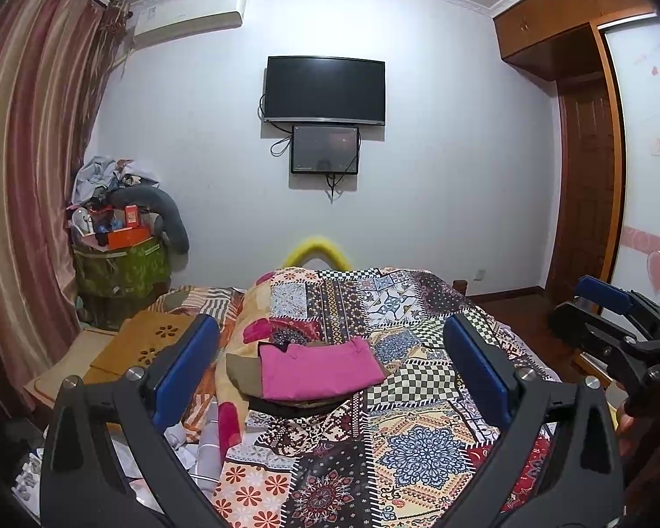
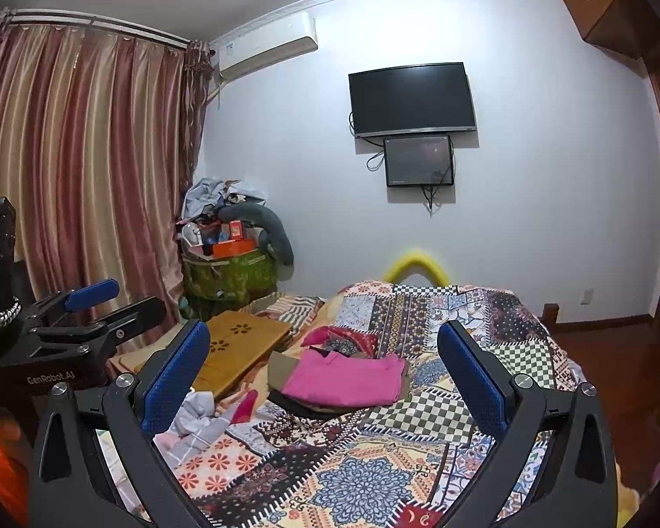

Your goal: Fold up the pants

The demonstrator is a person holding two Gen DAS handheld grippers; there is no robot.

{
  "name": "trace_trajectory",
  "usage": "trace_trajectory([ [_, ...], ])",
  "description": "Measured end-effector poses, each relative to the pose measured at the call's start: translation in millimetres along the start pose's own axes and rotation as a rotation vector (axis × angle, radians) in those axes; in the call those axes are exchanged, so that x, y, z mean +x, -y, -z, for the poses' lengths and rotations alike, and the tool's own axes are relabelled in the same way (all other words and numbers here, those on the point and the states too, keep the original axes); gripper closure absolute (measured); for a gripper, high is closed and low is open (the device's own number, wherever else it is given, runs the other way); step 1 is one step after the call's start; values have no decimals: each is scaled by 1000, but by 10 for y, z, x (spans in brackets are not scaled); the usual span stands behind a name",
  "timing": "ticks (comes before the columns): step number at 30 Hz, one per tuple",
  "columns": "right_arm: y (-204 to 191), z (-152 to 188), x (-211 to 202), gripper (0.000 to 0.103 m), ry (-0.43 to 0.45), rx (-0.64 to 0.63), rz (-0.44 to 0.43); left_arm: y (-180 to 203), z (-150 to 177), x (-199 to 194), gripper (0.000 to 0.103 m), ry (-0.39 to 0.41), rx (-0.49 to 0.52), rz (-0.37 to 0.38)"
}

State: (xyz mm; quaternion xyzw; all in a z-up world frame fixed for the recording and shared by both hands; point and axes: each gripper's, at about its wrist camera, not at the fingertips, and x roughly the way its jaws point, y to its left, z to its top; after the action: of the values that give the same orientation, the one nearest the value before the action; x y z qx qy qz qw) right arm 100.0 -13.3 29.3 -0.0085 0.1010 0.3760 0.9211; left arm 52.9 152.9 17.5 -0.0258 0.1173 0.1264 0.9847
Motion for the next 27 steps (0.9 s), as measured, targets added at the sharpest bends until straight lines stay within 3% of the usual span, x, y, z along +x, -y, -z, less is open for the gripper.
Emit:
trace_trajectory([
  [27,16,-1,-41,0,-8,12,16,-24,-11,-7,0,-14,-13,47],
])
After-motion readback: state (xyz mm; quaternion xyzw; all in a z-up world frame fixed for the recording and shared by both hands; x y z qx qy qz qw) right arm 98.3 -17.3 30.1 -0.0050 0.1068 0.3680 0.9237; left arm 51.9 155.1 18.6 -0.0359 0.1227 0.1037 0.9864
